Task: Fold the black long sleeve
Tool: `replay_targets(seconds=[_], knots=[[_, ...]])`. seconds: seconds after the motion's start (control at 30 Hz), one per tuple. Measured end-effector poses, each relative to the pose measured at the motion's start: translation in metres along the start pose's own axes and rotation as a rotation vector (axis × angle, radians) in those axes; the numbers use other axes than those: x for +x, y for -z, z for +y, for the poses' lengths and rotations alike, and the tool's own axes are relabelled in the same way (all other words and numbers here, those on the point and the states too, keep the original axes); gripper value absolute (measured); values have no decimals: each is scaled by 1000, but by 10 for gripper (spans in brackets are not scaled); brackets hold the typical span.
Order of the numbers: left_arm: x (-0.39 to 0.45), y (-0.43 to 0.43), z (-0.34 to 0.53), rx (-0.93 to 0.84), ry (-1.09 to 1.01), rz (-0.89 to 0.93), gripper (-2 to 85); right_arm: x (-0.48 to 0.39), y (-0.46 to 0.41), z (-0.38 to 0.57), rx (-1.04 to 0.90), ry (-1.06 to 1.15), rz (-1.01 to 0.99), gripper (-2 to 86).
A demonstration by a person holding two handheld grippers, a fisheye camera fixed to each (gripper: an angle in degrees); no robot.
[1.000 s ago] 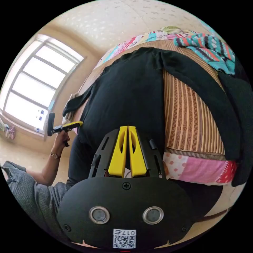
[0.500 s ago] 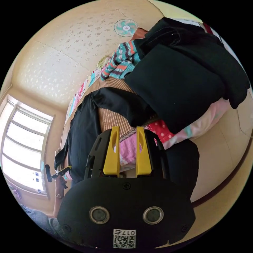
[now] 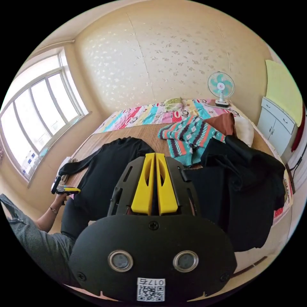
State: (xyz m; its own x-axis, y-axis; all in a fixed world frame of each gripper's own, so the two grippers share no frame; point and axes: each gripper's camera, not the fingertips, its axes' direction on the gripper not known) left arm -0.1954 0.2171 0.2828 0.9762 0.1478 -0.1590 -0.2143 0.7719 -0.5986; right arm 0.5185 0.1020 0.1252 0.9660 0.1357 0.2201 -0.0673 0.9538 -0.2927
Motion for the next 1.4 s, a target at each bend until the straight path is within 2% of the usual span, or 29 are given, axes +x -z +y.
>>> replay_targets(seconds=[0.13,0.23,0.33,0.4,0.57,0.7,0.93,1.03,1.2,1.3,1.4], knots=[[14,0,-3,8,-16,-27,38,19,-68,61,-181,-135,35,66],[17,1,-11,-13,-21,-8,38,37,-107,111,-246,-291,-65,93],[18,1,-20,-37,-11,23,39,52,-117,138,-147,-418,-149,109],[22,2,-25,-52,-7,28,38,57,-107,141,-1,-454,-175,112],[38,2,-32,-61,-14,-17,39,53,-105,125,16,-506,-20,93],[57,1,-34,-55,3,-89,37,55,-137,124,-19,-553,-86,100],[87,-3,-41,-67,-59,-230,25,27,-147,103,-17,-467,90,70],[83,-4,-44,-69,-41,-214,16,12,-116,77,114,-322,38,34],[62,-5,-42,-49,10,-132,9,4,-47,-14,209,-55,202,22],[52,-6,-37,-28,42,-104,8,24,-4,-34,292,-32,128,20],[43,-7,-31,3,81,-88,6,74,-6,-39,213,-156,121,20]])
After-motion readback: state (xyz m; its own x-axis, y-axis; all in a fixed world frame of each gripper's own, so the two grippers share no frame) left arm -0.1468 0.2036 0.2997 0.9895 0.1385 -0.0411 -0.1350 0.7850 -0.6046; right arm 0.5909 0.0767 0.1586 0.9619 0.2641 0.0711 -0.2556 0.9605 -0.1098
